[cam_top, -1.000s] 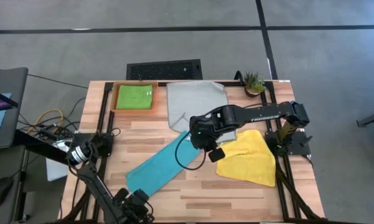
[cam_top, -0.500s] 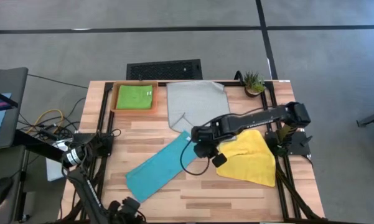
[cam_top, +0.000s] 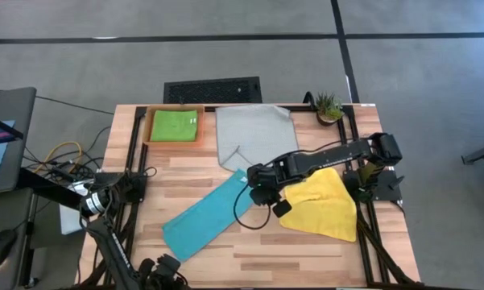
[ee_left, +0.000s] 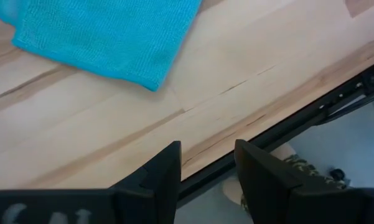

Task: Fold microfiber towels
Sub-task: Fold the blue microfiber towel, then put the blue microfiber towel into the orange bin

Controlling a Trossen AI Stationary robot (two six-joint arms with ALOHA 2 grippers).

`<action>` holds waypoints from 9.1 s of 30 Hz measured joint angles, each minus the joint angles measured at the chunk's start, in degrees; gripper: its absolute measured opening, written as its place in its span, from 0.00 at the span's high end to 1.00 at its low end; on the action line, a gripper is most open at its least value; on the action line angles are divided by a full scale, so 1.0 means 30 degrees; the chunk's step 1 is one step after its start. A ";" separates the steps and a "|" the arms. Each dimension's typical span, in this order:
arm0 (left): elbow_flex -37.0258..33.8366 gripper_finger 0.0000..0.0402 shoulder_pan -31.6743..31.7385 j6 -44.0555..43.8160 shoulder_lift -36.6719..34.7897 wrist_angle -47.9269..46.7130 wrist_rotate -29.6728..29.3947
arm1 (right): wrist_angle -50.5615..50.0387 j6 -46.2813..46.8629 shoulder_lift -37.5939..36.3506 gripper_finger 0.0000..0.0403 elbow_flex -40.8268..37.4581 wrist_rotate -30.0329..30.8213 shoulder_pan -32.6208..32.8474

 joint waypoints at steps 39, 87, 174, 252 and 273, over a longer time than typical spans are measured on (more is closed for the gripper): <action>-0.2344 0.65 0.1763 0.8632 0.0111 -0.0173 -0.0612 | -0.0307 0.1255 0.0514 0.44 -0.0049 0.0789 0.0684; -0.6389 0.86 0.3267 1.1806 -0.0014 0.4212 0.2979 | 0.0100 0.2514 -0.0146 0.44 0.0022 0.0914 0.1177; 0.1479 0.87 1.8710 3.5292 0.0167 0.3089 0.2184 | -0.6320 0.6864 -0.7970 0.44 0.0019 0.1993 0.0878; -1.8479 0.64 1.5435 1.3387 -1.0163 1.8646 0.4781 | -0.4285 0.5640 -0.7497 0.44 -0.0517 0.4688 0.1657; -1.9411 0.64 1.4498 0.9646 -0.8577 2.0428 0.1503 | -0.4293 0.5470 -0.7497 0.44 -0.0517 0.4688 0.1621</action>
